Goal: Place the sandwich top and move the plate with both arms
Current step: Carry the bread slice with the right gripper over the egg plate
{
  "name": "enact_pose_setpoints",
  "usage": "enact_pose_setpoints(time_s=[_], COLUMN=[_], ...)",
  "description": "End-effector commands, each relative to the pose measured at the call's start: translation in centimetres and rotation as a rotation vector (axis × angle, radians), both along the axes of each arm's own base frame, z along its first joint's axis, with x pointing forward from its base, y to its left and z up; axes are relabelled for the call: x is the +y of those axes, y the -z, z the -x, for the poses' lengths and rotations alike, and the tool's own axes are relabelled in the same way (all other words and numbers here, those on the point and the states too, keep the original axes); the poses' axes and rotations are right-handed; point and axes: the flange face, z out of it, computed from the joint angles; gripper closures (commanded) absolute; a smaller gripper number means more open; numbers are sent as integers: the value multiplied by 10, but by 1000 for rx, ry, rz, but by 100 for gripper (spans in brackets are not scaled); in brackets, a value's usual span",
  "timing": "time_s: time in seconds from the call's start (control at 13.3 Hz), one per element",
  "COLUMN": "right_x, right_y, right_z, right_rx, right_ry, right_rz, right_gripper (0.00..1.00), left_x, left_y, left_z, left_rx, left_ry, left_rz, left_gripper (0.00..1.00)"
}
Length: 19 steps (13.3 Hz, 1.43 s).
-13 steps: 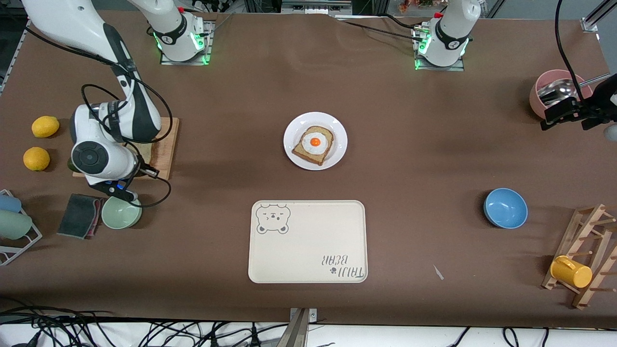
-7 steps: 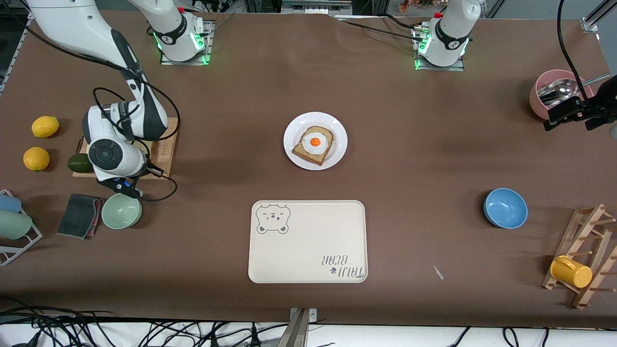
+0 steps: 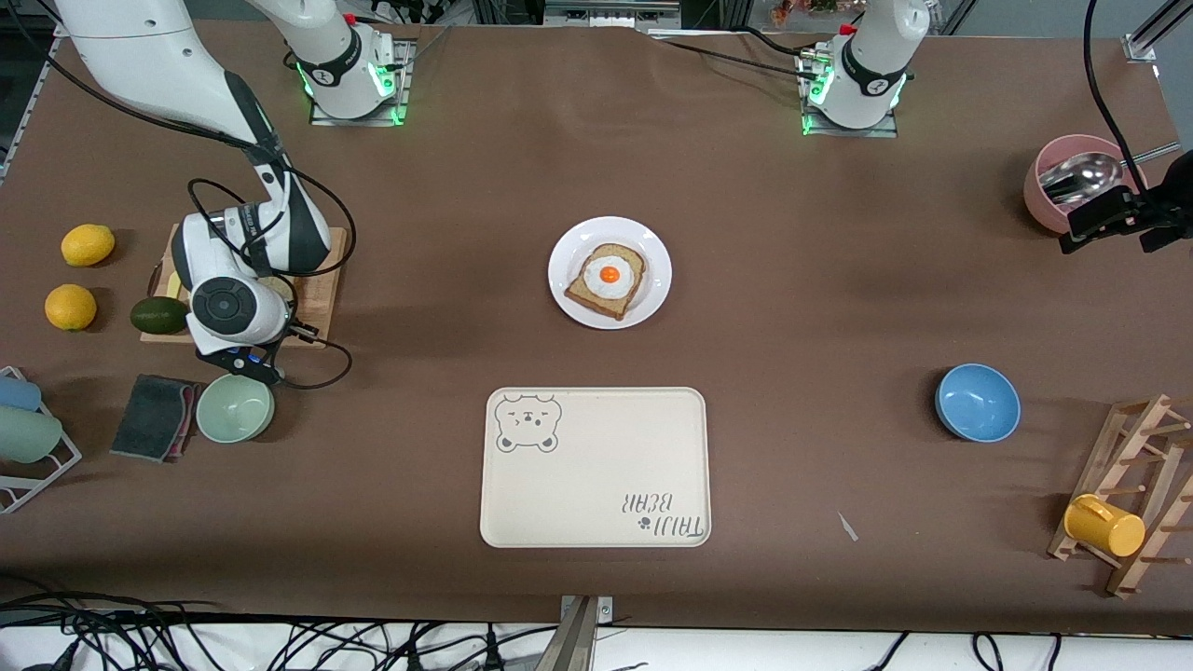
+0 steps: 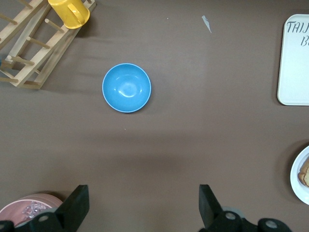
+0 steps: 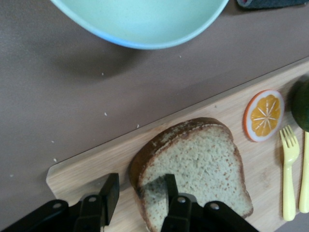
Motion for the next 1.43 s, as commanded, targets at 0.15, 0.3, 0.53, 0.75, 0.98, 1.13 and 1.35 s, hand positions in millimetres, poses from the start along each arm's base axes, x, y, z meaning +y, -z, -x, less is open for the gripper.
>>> enact_pose_setpoints(time_s=[0.15,0.3,0.53,0.75,0.98,1.13,1.35], right_x=[-3,-3,3,40,106,169,265], right_y=[0,-1,-19,-51,-77,-102,-121], right_z=[3,2,-6,-19,-15,-8,18], right_rx=[-4,-5,18,74,138,147,105], right_ry=[3,2,-9,-19,-52,-44,-75], right_rz=[18,18,30,58,42,42,1], right_gripper=[100,100,100,100,100,100,100], left_x=[-1,-16,-39,-32,-33,-36,-59], left_y=[3,7,2,-7,-6,-7,-1], left_z=[-5,-8,-6,-2,-3,-3,-5], left_rx=[3,11,12,-5,-8,-4,5], left_ry=[25,49,85,81,88,131,157], left_rz=[3,5,2,1,-5,-50,-43], left_gripper=[0,0,0,0,0,0,0])
